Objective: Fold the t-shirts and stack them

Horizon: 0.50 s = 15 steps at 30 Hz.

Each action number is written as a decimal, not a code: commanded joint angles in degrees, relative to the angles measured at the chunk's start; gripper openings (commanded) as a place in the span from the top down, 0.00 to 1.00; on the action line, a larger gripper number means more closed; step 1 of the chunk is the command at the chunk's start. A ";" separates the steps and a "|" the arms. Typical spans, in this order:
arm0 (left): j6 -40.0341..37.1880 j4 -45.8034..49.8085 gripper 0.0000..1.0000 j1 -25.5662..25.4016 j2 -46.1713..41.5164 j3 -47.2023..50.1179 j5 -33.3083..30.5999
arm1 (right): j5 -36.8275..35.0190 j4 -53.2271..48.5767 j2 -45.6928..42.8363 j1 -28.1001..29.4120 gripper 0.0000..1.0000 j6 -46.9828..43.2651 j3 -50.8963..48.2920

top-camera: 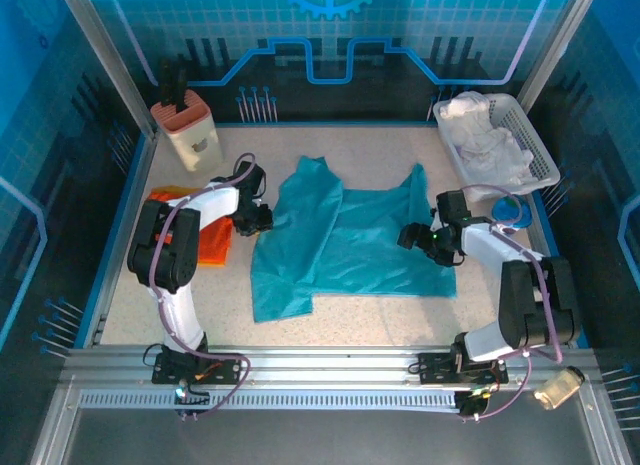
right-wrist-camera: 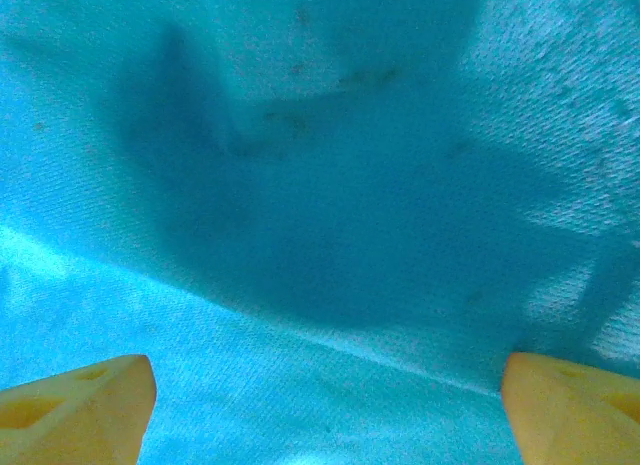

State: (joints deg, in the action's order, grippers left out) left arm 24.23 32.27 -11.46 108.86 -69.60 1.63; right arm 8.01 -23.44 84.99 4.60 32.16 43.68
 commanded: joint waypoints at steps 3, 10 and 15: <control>-1.41 1.57 0.93 0.30 -1.40 0.30 -2.45 | -0.32 1.74 2.44 -0.02 0.10 3.57 -1.75; -1.09 5.32 1.00 2.55 -6.36 2.98 -5.81 | -3.57 -0.97 2.42 -3.64 0.15 6.44 -2.28; 2.25 7.10 1.00 5.38 -16.60 10.90 -5.22 | -8.95 -5.50 -1.68 -6.10 0.14 9.15 -3.14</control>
State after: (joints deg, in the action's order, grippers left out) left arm 24.14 35.20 -7.81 98.91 -62.67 -2.17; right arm 4.69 -22.76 85.30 0.34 38.54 42.87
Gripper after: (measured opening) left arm 0.052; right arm 0.865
